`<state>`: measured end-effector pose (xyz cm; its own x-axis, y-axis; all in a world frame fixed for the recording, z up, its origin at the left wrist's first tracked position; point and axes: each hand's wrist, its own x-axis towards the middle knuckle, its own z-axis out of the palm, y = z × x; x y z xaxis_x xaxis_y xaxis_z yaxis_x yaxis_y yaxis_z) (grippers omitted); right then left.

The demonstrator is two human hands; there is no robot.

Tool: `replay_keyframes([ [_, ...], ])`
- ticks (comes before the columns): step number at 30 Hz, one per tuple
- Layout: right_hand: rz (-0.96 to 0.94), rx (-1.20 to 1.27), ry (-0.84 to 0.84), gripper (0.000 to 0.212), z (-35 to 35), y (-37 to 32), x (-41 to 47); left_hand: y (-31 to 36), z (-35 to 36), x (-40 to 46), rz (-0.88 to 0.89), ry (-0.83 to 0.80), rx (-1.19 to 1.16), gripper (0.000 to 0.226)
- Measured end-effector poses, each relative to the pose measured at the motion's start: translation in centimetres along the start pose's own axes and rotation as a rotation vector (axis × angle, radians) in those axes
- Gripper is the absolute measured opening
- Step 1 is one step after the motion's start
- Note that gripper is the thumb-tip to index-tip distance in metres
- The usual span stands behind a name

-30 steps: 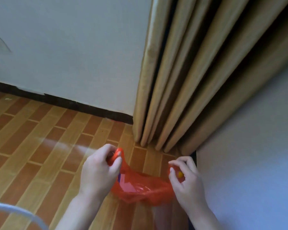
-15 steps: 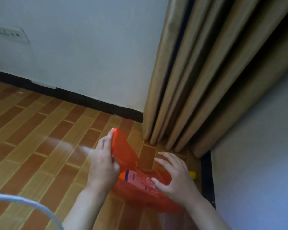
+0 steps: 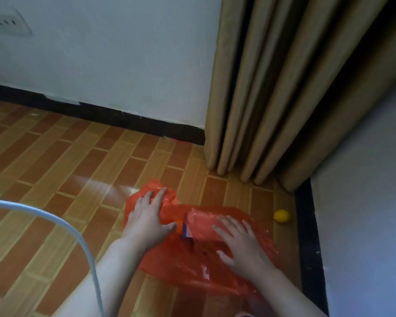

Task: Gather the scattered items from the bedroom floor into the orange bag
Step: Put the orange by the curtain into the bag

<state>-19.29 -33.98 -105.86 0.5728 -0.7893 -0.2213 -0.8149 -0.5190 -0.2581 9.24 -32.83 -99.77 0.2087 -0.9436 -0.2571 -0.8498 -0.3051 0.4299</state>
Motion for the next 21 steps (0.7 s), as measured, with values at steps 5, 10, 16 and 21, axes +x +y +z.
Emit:
replay_keyframes([
  [5,0.065,-0.016,0.022,0.069,1.5,1.6,0.1,-1.8,0.8,0.3,0.032,-0.072,0.132,0.117],
  [10,-0.066,0.017,0.086,0.073,1.9,1.5,1.0,-0.7,1.8,0.3,0.104,-0.12,0.245,0.119],
  [16,-0.331,-0.109,0.054,0.088,5.4,-2.7,2.1,0.0,1.5,0.7,0.147,-0.01,0.293,0.117],
  [21,-0.313,-0.189,0.031,0.079,6.1,-0.2,4.3,-0.5,2.6,0.9,0.086,-0.067,0.412,0.124],
])
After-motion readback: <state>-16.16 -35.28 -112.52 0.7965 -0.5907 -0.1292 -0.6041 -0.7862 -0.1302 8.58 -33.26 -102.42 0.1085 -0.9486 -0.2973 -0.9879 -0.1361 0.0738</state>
